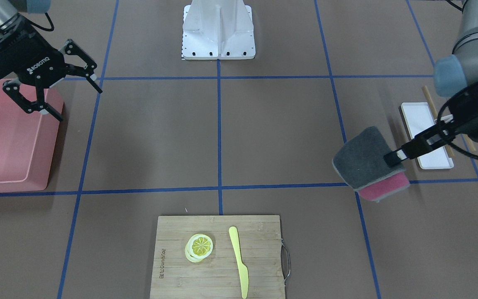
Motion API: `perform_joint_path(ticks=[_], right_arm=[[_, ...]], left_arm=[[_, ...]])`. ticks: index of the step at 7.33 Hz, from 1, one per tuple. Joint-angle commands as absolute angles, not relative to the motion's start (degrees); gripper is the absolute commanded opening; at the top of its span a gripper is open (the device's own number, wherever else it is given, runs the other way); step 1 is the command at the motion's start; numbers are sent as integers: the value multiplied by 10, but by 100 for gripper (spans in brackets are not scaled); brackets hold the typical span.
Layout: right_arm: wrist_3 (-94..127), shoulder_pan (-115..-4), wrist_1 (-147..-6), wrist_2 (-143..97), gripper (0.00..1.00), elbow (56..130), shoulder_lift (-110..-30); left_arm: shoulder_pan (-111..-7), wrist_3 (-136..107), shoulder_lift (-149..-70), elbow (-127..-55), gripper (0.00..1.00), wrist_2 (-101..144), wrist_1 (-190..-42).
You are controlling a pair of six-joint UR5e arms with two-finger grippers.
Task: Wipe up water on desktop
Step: 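Carry the cloth with the left gripper while the right gripper reaches toward it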
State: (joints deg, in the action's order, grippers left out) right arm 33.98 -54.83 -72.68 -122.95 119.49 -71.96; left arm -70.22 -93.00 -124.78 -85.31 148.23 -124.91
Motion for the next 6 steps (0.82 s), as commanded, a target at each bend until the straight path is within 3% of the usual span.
perform_joint_path(ticks=[1, 2, 4, 6], right_arm=[[452, -439, -721, -1086, 93, 1246, -697], [452, -386, -720, -1017, 88, 1247, -676], [457, -295, -722, -901, 100, 1248, -664], [457, -269, -738, -874, 100, 1245, -652]], left_arm=[[-660, -958, -1306, -856, 0, 1429, -1141], [-643, -960, -1321, -855, 0, 1401, -1117], [-600, -968, -1347, -851, 0, 1344, -1085], [-554, -1008, -1374, -846, 0, 1295, -1079]])
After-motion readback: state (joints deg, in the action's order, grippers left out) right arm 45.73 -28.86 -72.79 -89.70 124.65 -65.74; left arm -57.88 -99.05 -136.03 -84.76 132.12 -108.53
